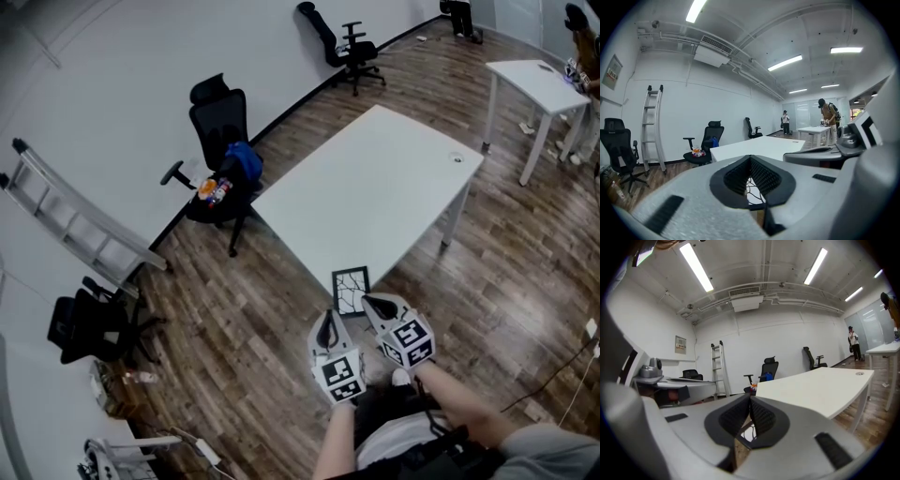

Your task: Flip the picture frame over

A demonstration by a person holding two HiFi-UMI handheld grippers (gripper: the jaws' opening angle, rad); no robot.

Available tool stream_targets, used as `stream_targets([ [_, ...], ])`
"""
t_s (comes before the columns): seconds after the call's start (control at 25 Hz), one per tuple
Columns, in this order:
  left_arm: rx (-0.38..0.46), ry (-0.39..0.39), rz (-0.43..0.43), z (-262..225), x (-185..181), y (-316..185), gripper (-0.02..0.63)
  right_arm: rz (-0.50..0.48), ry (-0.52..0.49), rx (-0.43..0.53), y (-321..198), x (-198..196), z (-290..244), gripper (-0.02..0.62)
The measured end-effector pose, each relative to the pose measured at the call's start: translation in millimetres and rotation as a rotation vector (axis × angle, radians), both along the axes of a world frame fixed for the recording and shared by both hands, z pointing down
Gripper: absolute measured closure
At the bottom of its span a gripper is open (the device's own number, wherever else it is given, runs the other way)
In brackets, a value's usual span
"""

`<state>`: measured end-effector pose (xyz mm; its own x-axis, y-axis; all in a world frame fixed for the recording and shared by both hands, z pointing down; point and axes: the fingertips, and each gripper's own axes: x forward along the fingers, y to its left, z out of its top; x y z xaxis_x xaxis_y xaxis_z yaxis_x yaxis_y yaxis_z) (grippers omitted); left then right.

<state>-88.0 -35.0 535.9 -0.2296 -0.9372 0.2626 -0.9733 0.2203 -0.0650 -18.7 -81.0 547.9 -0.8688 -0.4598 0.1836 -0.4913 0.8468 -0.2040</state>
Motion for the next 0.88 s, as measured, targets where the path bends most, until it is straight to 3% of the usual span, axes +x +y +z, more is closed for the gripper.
stream_targets([
  [0.28,-0.038,-0.006,0.017,11.0,-17.0,-9.8,0.604,0.007,0.036,-0.044,-9.3,-14.0,13.7,0.591],
  [0.88,-0.133,0.034,0.177,59.0,-74.9,-74.9,0.604,0.140,0.119,-0.077,-65.1,-66.9,45.9,0.589],
])
